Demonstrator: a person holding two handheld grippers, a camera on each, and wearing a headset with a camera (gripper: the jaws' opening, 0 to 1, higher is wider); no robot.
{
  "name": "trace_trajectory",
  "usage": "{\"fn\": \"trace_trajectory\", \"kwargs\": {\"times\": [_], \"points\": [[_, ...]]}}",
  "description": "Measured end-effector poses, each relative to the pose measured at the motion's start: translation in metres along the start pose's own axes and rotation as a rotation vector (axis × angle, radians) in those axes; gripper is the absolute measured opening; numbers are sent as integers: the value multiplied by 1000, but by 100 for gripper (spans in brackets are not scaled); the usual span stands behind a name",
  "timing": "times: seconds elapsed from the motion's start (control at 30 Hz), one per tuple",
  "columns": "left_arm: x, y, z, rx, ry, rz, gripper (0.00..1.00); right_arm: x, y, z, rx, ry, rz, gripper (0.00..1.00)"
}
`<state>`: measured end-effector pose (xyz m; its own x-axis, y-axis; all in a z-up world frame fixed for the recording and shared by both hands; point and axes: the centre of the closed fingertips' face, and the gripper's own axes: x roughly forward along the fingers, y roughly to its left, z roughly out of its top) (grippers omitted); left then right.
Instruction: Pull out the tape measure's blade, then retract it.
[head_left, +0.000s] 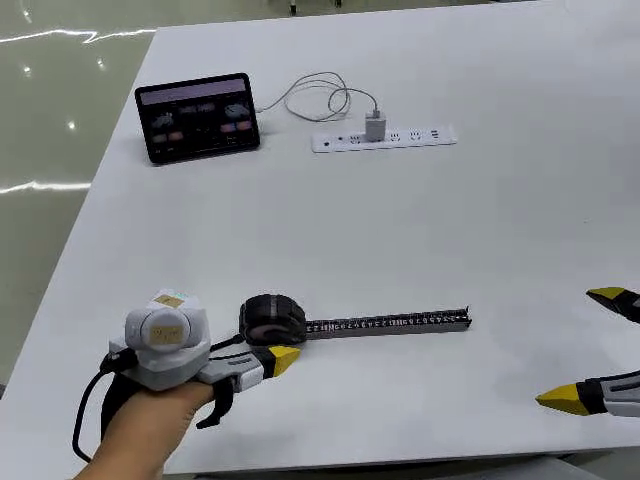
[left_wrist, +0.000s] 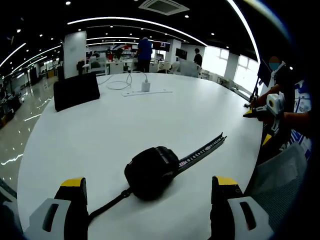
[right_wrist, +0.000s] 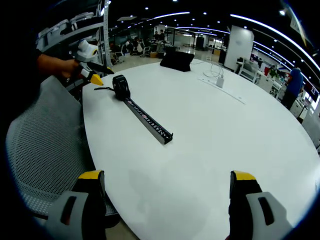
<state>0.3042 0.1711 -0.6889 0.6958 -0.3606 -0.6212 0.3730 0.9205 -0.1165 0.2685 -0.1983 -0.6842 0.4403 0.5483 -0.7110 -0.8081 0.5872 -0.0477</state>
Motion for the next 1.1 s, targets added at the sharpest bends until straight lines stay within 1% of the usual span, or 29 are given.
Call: {"fn": "trace_trajectory", "kwargs": {"times": [0.17,0.27,0.4,0.53,0.57,0.6,0.7,0.83,0.87,0.93,1.0,1.1], "points": [[6,-6,5,-11,-4,0,100,4,-1,3,-12,5,11,100],[11,-5,8,-30,3,17,100,7,-1,5,-27,16,23,100],[16,-9,11,-50,-2,29,100,10,-6,9,-42,24,22,100],[23,-14,12,-45,0,51,100,16,-8,14,-74,40,39,100],[24,-14,12,-40,-3,57,100,17,-8,16,-81,42,41,100],[24,-14,14,-32,-18,73,100,19,-9,17,-88,44,46,100],[28,-14,13,-37,-24,87,100,23,-11,21,-108,52,58,100],[31,-13,13,-63,-39,98,100,30,-13,27,-138,61,76,100],[33,-12,12,-90,-44,104,100,32,-14,30,-148,65,82,100],[34,-10,12,-105,-56,119,100,35,-14,33,-162,70,96,100],[36,-11,10,-125,-61,121,100,38,-15,35,-171,75,106,100],[39,-16,9,-119,-67,127,100,44,-15,38,-210,91,122,100]]}}
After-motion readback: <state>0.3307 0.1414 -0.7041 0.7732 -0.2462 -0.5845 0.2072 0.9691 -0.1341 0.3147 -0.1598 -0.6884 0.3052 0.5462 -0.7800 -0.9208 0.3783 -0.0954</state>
